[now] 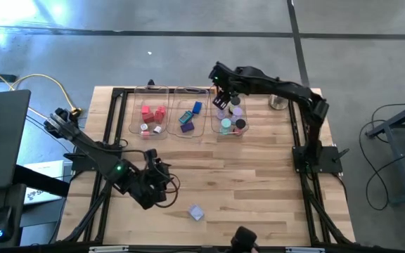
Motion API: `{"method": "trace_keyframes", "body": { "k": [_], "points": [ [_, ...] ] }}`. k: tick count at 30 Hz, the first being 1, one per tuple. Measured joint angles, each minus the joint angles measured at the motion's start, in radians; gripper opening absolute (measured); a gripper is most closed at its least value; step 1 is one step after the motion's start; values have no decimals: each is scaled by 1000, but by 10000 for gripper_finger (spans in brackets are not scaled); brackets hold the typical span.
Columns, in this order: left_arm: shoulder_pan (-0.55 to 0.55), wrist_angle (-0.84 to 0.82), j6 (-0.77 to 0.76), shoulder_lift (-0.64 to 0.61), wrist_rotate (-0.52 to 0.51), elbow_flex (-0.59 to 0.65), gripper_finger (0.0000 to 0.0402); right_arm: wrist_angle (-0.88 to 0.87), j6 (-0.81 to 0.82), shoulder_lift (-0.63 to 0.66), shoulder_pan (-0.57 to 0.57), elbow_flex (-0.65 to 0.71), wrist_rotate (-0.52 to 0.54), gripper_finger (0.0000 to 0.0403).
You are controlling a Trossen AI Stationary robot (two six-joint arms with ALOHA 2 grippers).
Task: Pick & Place Office items
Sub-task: Put the yellow hourglass into the right transparent bin
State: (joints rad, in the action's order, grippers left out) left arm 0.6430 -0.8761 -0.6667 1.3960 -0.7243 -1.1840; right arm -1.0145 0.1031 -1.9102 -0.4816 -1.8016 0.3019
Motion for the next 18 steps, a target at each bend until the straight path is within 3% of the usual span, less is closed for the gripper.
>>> {"method": "trace_keyframes", "body": {
  "k": [4,18],
  "points": [
    [10,0,-43,0,-1,36,211,-4,-3,-39,-22,0,-64,182],
    [24,2,-67,0,-3,50,211,-3,-30,-90,-47,0,-96,182]
  ]
}}
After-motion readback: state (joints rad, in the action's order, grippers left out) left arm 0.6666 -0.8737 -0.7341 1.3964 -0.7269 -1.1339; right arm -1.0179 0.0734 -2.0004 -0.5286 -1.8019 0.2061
